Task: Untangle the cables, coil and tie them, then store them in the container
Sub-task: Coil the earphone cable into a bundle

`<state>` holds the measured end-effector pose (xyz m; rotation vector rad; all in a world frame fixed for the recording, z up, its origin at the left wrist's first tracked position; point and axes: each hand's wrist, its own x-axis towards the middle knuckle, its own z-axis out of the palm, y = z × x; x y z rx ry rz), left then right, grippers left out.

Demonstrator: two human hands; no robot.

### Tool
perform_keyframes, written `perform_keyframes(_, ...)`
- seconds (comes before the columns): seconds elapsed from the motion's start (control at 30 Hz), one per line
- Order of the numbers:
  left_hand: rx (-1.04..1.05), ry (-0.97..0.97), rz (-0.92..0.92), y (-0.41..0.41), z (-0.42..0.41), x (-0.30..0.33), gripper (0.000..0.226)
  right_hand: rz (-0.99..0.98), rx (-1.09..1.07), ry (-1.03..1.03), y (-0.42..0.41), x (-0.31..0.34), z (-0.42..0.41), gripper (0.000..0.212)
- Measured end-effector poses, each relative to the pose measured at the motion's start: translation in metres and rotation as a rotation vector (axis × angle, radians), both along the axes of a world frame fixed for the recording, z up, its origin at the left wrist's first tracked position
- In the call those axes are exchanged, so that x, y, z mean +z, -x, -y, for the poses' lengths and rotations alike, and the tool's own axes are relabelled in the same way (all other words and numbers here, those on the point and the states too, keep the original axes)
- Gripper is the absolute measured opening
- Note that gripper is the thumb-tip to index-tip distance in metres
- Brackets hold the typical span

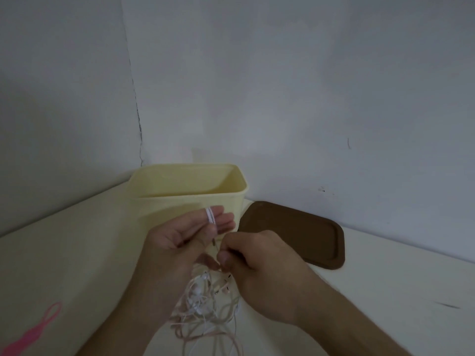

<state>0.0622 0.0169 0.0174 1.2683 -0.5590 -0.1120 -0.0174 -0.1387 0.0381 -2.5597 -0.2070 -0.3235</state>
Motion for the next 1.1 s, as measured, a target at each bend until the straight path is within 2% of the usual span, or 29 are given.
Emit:
perform_keyframes(0.07, -0.010, -0.111, 0.058, 0.003, 0.003, -0.005, 0.028, 0.038, -0.010, -0.009, 0.001, 0.006, 0.003, 0.022)
perform_keyframes(0.13, -0.108, -0.169, 0.057, 0.007, 0.003, -0.004, 0.024, 0.102, -0.046, -0.060, 0.002, 0.011, 0.011, 0.020)
perform_keyframes(0.33, -0.357, -0.145, -0.075, 0.006, -0.003, 0.001, 0.023, 0.218, -0.079, -0.209, -0.001, 0.010, 0.023, 0.022)
perform_keyframes(0.43, -0.442, -0.066, -0.139, 0.004, -0.006, -0.001, 0.029, 0.197, -0.068, -0.332, -0.004, 0.007, 0.024, 0.025)
perform_keyframes(0.53, -0.415, 0.109, -0.169, 0.004, -0.007, -0.001, 0.052, 0.148, -0.068, -0.323, -0.006, 0.001, 0.022, 0.027)
perform_keyframes(0.57, -0.367, 0.170, -0.185, 0.004, -0.007, 0.000, 0.050, 0.114, -0.067, -0.279, -0.007, -0.001, 0.020, 0.027)
perform_keyframes(0.63, -0.243, 0.244, -0.206, 0.003, -0.005, 0.003, 0.032, 0.040, -0.050, -0.165, -0.007, -0.006, 0.013, 0.026)
perform_keyframes(0.73, -0.087, 0.109, -0.089, 0.000, -0.002, 0.003, 0.033, -0.036, 0.003, -0.057, -0.003, -0.004, 0.004, 0.024)
perform_keyframes(0.83, -0.023, -0.096, 0.032, 0.001, 0.002, -0.004, 0.027, 0.019, 0.006, -0.013, 0.001, 0.005, 0.002, 0.021)
perform_keyframes(0.93, -0.145, -0.212, 0.067, 0.004, 0.004, -0.007, 0.032, 0.128, -0.038, -0.100, 0.003, 0.011, 0.011, 0.019)
perform_keyframes(1.03, -0.288, -0.192, 0.009, 0.006, 0.001, -0.003, 0.025, 0.201, -0.095, -0.161, 0.001, 0.011, 0.018, 0.024)
perform_keyframes(1.1, -0.355, -0.155, -0.041, 0.005, -0.001, -0.001, 0.029, 0.241, -0.152, -0.201, -0.002, 0.010, 0.022, 0.025)
